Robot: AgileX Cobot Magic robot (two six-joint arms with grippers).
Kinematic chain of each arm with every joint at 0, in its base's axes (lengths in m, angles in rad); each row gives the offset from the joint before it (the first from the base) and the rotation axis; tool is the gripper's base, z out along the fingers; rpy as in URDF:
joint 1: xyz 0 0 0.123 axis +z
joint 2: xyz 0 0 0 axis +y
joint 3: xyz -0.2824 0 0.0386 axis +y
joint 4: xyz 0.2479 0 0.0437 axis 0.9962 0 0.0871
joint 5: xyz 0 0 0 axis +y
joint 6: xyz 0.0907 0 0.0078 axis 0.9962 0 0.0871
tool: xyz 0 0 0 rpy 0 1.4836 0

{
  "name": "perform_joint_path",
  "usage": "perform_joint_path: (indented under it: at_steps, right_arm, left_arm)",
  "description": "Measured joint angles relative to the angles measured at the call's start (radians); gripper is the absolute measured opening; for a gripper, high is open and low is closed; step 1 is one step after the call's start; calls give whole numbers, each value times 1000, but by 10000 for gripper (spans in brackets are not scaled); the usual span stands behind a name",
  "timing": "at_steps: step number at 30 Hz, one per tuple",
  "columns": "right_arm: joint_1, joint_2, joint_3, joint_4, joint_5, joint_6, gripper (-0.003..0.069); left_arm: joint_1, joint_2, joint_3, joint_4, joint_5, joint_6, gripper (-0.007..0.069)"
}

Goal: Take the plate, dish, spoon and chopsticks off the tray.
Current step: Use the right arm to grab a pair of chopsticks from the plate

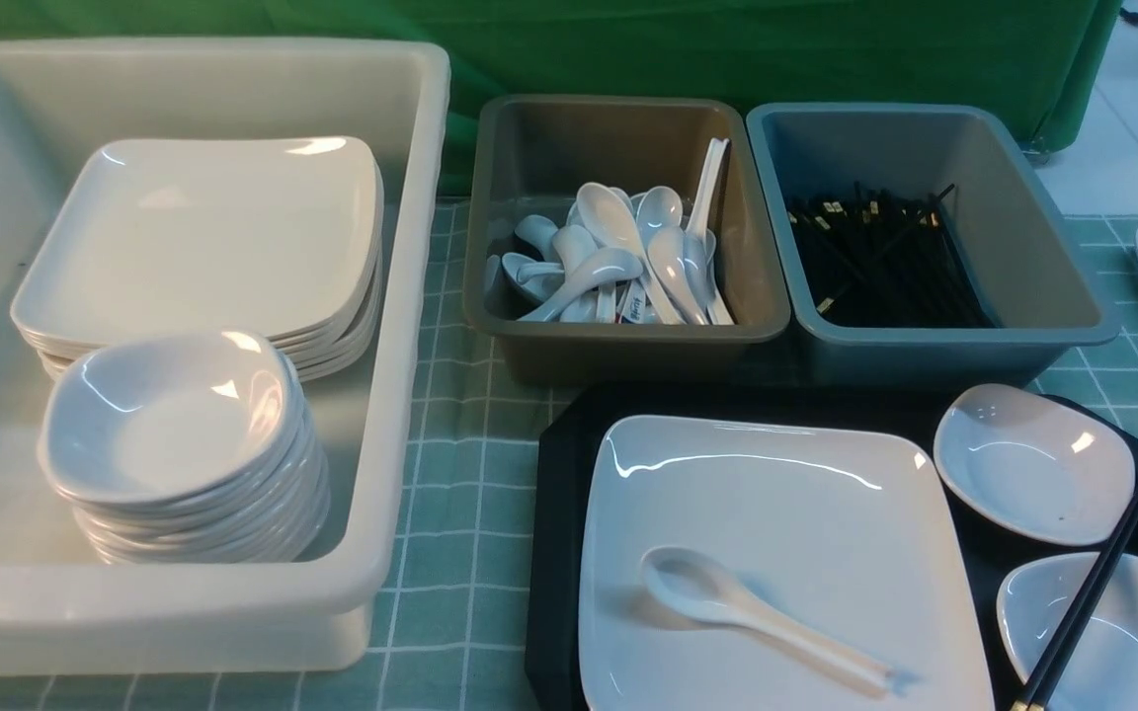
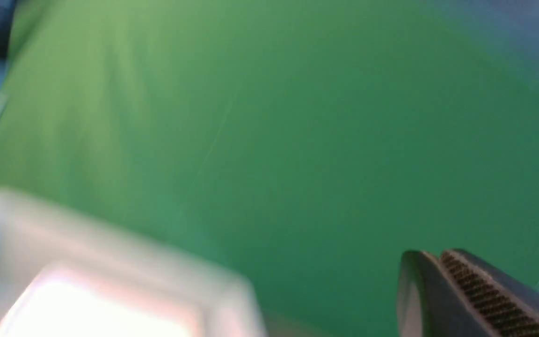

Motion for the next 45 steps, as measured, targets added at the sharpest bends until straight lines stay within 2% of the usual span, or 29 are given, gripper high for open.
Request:
perform_joint_path:
  at_steps: [2,3,4,6,8,10,12,14,15,16,17,19,21,23,25,28,31,32,34,35,36,37,39,45]
  right_arm:
    - [0,0,0,2,-60,20,237]
    - [0,0,0,3,-81,32,232]
    - [0,0,0,3,-89,35,230]
    - [6,5,-30,5,-38,57,191]
    - [21,35,-139,-6,125,32,115]
    - [46,118,-295,-21,367,-77,48]
    - [72,240,-463,-26,584,-197,31]
    - [91,345,-579,-29,730,-269,25]
    - [107,491,-712,-34,915,-346,21]
    - [109,507,-725,-34,936,-355,21]
    - [116,638,-819,-34,1089,-415,20]
    - [117,805,-905,-37,1253,-468,20]
    - [117,942,-940,-42,1325,-494,20]
    - [117,1067,-946,-47,1326,-497,20]
    - [117,1138,-946,-56,1309,-475,27]
    - [117,1233,-946,-88,1253,-413,78]
    - [117,1297,-947,-139,1204,-323,174]
    - [117,1303,-947,-143,1200,-323,174]
    - [117,1373,-947,-189,1142,-236,362]
    - [117,1392,-948,-194,1125,-226,409]
    - [117,1398,-948,-197,1121,-223,419]
    - [117,1444,-949,-201,1091,-202,493]
    - [117,1497,-949,-206,1074,-178,547]
    - [117,1614,-949,-212,1036,-137,564]
  left_arm:
    - [0,142,-100,-29,262,127,17]
    - [0,203,-117,-46,330,179,17]
    - [0,215,-120,-56,346,179,17]
    - [0,318,-132,-103,467,275,17]
    - [0,416,-126,-174,555,357,17]
    - [0,489,-101,-237,572,440,16]
    - [-4,529,-73,-287,567,504,7]
    - [-26,545,-53,-316,554,525,4]
    - [-60,549,-39,-324,533,535,1]
    - [-60,549,-39,-324,533,535,1]
    - [-117,549,-30,-326,520,539,1]
    - [-229,551,-30,-318,516,533,1]
    - [-335,564,-30,-286,512,482,1]
    - [-460,589,-30,-210,511,397,0]
    - [-532,615,-30,-154,511,326,0]
    - [-625,651,-30,-88,509,253,0]
    - [-667,666,-30,-77,502,238,0]
    - [-672,666,-30,-78,500,238,0]
    - [-684,669,-30,-86,478,229,0]
    - [-686,669,-30,-85,471,227,0]
    - [-686,669,-30,-85,471,227,0]
    - [-688,669,-30,-81,464,226,0]
    - [-689,669,-30,-75,459,226,0]
    - [-689,669,-30,-66,443,224,0]
